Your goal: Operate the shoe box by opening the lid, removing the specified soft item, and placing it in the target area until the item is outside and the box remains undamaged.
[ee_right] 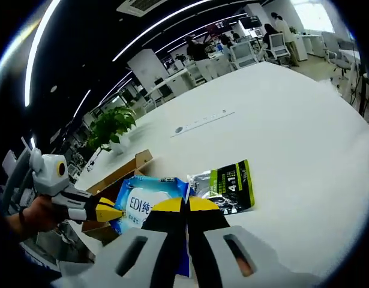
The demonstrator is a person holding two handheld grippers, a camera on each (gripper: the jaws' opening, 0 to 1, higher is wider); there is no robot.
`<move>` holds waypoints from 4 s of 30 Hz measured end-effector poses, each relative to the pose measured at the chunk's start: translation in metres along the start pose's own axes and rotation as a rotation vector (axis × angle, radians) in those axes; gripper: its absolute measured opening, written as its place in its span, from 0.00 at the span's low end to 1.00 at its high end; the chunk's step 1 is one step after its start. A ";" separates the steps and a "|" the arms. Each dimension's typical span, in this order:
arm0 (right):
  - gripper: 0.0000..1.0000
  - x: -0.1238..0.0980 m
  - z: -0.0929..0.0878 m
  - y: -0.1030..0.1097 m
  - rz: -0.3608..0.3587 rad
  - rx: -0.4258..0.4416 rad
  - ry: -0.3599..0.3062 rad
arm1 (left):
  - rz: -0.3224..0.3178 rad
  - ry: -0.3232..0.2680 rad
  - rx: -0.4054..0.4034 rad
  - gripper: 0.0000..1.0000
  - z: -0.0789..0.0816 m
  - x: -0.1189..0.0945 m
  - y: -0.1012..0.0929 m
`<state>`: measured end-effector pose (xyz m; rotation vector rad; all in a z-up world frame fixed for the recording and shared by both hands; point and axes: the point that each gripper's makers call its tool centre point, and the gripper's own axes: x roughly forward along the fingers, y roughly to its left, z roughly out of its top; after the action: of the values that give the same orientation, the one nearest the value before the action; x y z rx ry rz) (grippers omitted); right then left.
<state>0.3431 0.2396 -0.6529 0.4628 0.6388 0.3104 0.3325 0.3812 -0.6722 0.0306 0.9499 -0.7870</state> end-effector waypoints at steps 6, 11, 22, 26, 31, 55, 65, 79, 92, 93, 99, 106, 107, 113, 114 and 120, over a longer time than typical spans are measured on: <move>0.00 -0.006 -0.001 -0.016 -0.017 0.021 -0.002 | -0.015 0.016 0.014 0.01 0.004 0.014 -0.009; 0.00 -0.007 -0.001 -0.026 -0.025 0.033 -0.001 | -0.021 0.026 0.017 0.01 0.005 0.021 -0.015; 0.00 0.001 0.007 -0.036 -0.020 0.033 0.014 | -0.016 0.025 0.000 0.01 0.012 0.030 -0.016; 0.00 0.008 0.011 -0.038 -0.015 0.028 0.027 | -0.007 0.020 -0.018 0.01 0.016 0.033 -0.013; 0.00 0.021 0.024 -0.041 -0.005 0.013 0.043 | 0.007 0.009 -0.041 0.01 0.024 0.036 -0.008; 0.00 0.075 0.050 -0.064 0.012 -0.022 0.108 | 0.056 0.021 -0.137 0.01 0.045 0.073 0.017; 0.00 0.089 0.032 -0.084 0.001 0.005 0.160 | 0.062 0.076 -0.158 0.01 0.031 0.097 0.022; 0.00 0.110 0.008 -0.101 0.001 0.041 0.224 | 0.100 0.150 -0.162 0.02 0.017 0.116 0.033; 0.02 0.114 0.008 -0.104 -0.009 0.025 0.227 | 0.118 0.150 -0.114 0.03 0.017 0.114 0.037; 0.02 0.114 0.007 -0.104 -0.012 0.017 0.228 | 0.118 0.147 -0.106 0.04 0.018 0.113 0.038; 0.06 0.108 0.012 -0.106 -0.040 -0.036 0.207 | 0.143 0.123 -0.041 0.13 0.024 0.103 0.047; 0.12 0.097 0.022 -0.113 -0.076 -0.061 0.189 | 0.161 0.077 -0.058 0.14 0.028 0.085 0.055; 0.11 0.096 0.024 -0.113 -0.077 -0.064 0.186 | 0.162 0.074 -0.057 0.15 0.028 0.083 0.055; 0.13 0.086 0.030 -0.107 -0.078 -0.088 0.173 | 0.179 0.037 -0.073 0.18 0.028 0.071 0.064; 0.14 0.086 0.030 -0.105 -0.078 -0.091 0.174 | 0.176 0.027 -0.077 0.18 0.029 0.069 0.064; 0.17 0.081 0.035 -0.090 -0.061 -0.107 0.153 | 0.163 -0.058 -0.087 0.19 0.041 0.050 0.062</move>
<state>0.4394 0.1853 -0.7135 0.3184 0.7799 0.3222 0.4168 0.3824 -0.7030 0.0096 0.9139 -0.5931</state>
